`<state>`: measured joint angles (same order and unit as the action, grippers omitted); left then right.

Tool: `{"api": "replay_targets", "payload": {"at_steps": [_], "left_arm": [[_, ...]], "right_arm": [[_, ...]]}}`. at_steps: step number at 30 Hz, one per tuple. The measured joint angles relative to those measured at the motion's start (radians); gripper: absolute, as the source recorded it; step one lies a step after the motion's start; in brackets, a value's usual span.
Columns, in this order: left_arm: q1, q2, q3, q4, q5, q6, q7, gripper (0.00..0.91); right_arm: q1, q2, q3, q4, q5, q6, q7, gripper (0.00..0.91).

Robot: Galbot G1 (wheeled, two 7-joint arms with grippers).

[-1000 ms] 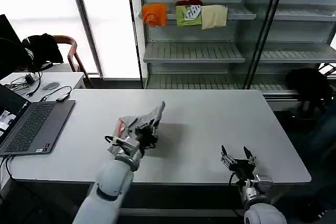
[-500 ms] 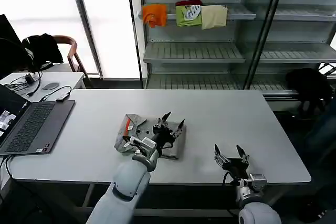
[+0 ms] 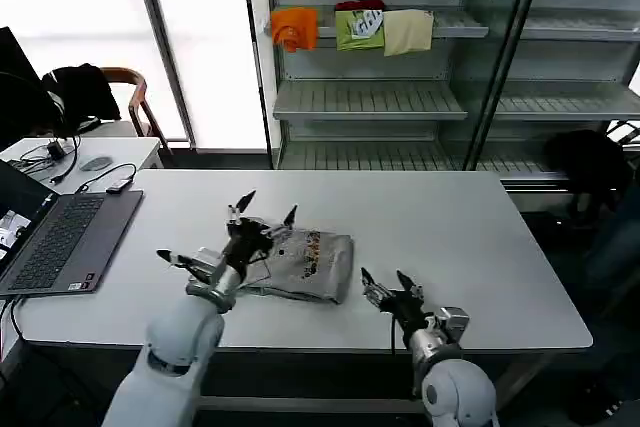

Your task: Fold and organize the clothes.

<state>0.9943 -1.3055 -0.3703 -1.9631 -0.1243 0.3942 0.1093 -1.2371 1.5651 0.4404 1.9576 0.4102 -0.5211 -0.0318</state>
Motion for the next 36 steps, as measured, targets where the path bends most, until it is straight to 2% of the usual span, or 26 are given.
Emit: {"api": "replay_targets", "payload": {"at_steps": [5,7,8,9,10,11,21,36], "left_arm": [[0.043,0.007,-0.078,-0.018,-0.031,-0.007,0.000,0.907],[0.058,0.007,-0.097,-0.024,-0.039,-0.007,0.000,0.907],[0.066,0.005,-0.104,-0.027,-0.042,-0.008,0.001,0.907],[0.074,0.003,-0.110,-0.030,-0.045,-0.008,0.001,0.907],[0.081,0.001,-0.116,-0.031,-0.046,-0.008,0.000,0.907],[0.087,-0.001,-0.121,-0.031,-0.048,-0.008,0.000,0.907],[0.129,-0.007,-0.170,-0.032,-0.067,-0.011,0.000,0.907],[0.166,-0.020,-0.187,-0.034,-0.075,-0.010,-0.001,0.907]], "right_arm": [[0.051,0.025,-0.042,-0.066,0.059,-0.021,0.009,0.907],[0.069,0.035,-0.051,-0.091,0.076,-0.026,0.014,0.806],[0.076,0.039,-0.054,-0.103,0.083,-0.029,0.015,0.423],[0.083,0.042,-0.058,-0.115,0.090,-0.031,0.015,0.262],[0.089,0.044,-0.061,-0.125,0.097,-0.032,0.016,0.040],[0.094,0.044,-0.064,-0.133,0.102,-0.033,0.016,0.000],[0.121,0.044,-0.070,-0.175,0.140,-0.045,0.022,0.000],[0.142,0.044,-0.036,-0.168,0.148,-0.056,0.025,0.000]]}}
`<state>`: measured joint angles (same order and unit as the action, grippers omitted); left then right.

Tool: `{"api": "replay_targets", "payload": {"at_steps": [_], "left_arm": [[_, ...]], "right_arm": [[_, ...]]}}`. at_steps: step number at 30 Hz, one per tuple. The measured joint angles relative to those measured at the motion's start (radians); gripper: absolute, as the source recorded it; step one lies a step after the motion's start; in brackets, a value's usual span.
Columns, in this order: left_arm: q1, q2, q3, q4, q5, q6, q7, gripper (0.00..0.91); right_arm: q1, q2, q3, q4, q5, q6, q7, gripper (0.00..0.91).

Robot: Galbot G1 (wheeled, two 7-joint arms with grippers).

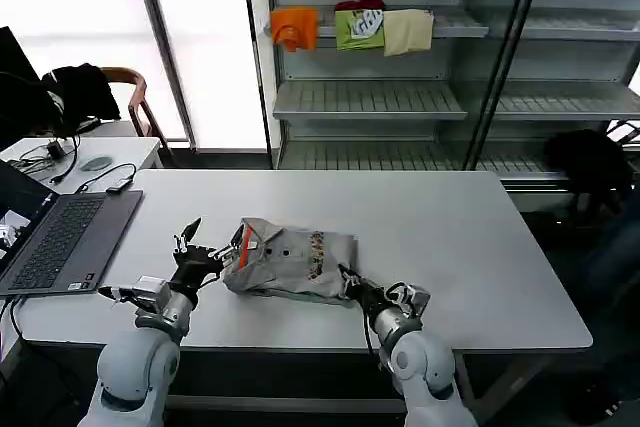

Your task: Fold and organize the clothes.

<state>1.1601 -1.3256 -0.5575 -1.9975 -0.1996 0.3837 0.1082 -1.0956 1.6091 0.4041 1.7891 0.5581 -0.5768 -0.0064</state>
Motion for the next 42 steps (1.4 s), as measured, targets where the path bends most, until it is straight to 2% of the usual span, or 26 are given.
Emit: {"api": "replay_targets", "payload": {"at_steps": [14,22,23,24,25,34,42], "left_arm": [[0.021,-0.016,-0.002,-0.015,0.001,0.004,0.000,0.907],[0.032,-0.021,-0.003,-0.020,0.001,0.015,-0.004,0.907],[0.034,-0.021,-0.003,-0.020,0.001,0.016,-0.004,0.907],[0.035,-0.022,-0.003,-0.020,0.001,0.017,-0.005,0.907],[0.037,-0.024,-0.002,-0.021,0.000,0.018,-0.005,0.907],[0.054,-0.025,-0.008,-0.033,-0.003,0.021,-0.006,0.907],[0.065,-0.020,-0.024,-0.048,-0.015,0.019,-0.005,0.907]], "right_arm": [[0.022,-0.001,0.068,0.080,0.037,-0.003,0.039,0.000],[0.029,-0.094,0.104,0.091,0.032,-0.004,0.043,0.000],[0.031,-0.103,0.107,0.091,0.031,-0.004,0.044,0.081],[0.033,-0.114,0.107,0.091,0.029,-0.004,0.043,0.222],[0.037,-0.125,0.107,0.090,0.026,-0.005,0.043,0.907],[0.060,-0.182,0.119,0.065,-0.041,-0.004,0.028,0.907],[0.001,-0.207,0.150,0.101,-0.243,-0.002,-0.005,0.907]]}}
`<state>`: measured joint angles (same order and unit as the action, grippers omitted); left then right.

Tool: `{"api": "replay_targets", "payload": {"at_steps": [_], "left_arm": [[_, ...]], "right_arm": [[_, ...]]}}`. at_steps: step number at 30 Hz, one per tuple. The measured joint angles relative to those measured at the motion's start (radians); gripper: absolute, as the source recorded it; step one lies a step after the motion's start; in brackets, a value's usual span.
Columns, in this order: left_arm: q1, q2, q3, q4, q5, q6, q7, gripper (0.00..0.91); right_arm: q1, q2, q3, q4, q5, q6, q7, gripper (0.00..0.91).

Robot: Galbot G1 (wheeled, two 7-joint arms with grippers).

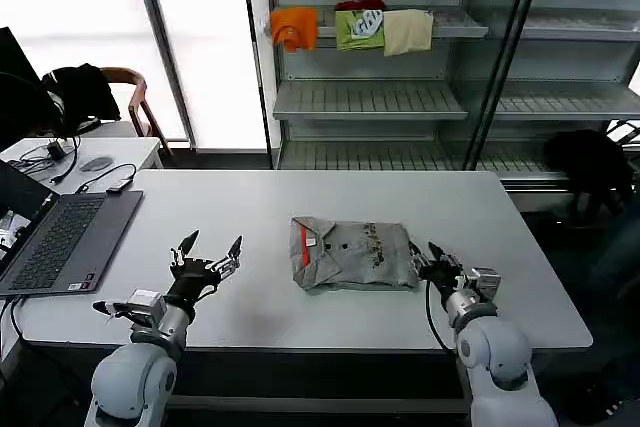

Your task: Fold and organize the clothes.

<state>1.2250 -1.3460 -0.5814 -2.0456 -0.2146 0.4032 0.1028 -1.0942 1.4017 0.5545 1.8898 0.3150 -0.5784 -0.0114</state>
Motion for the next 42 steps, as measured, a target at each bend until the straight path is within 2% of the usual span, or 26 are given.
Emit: {"api": "replay_targets", "payload": {"at_steps": [6,14,21,32,42], "left_arm": [[-0.009,0.002,-0.015,0.002,-0.012,0.000,0.001,0.907],[-0.035,0.003,-0.041,0.003,-0.051,0.017,-0.013,0.907],[-0.039,0.011,-0.073,0.012,-0.107,0.030,-0.020,0.907],[-0.009,0.010,-0.093,0.030,-0.161,0.034,-0.027,0.907],[0.031,0.006,-0.060,0.035,-0.166,0.007,-0.034,0.907]], "right_arm": [[-0.058,-0.053,0.048,0.025,-0.117,0.022,-0.002,0.907],[-0.126,-0.142,0.139,0.067,-0.177,0.063,0.006,0.907],[-0.169,-0.193,0.204,0.102,-0.181,0.083,-0.024,0.907],[-0.170,-0.217,0.229,0.107,-0.148,0.128,-0.129,0.907],[-0.175,-0.228,0.228,0.080,-0.079,0.178,-0.156,0.907]]}}
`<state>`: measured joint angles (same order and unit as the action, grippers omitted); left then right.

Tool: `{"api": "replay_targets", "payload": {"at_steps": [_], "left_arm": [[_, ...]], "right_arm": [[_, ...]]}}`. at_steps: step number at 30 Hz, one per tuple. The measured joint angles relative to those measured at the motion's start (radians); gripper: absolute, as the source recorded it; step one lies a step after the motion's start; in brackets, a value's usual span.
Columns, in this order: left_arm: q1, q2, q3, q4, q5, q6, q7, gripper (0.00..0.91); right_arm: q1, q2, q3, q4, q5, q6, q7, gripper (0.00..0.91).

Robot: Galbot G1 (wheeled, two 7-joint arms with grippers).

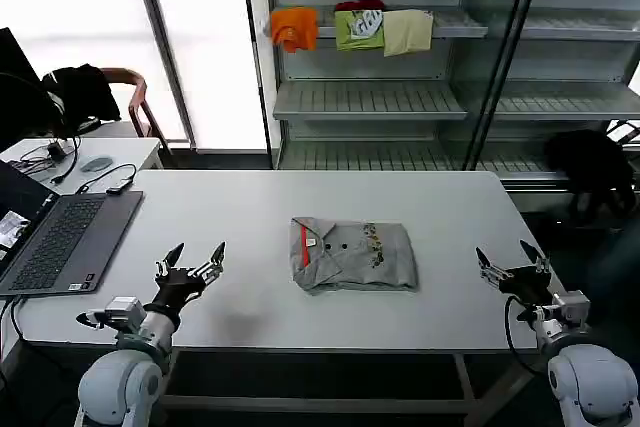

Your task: Fold and organize the clothes.

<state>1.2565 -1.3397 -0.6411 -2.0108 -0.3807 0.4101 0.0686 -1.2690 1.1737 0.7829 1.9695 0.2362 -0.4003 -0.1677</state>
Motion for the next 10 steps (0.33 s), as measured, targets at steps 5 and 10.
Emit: {"api": "replay_targets", "payload": {"at_steps": [5,10], "left_arm": [[0.003,0.002,0.009,0.012,0.001,-0.014,-0.001,0.907],[0.008,0.006,0.020,0.019,-0.002,-0.023,-0.001,0.907]], "right_arm": [[-0.006,-0.008,0.006,-0.015,0.023,0.020,-0.003,0.907],[-0.006,-0.006,0.004,-0.025,0.036,0.031,-0.001,0.907]]}}
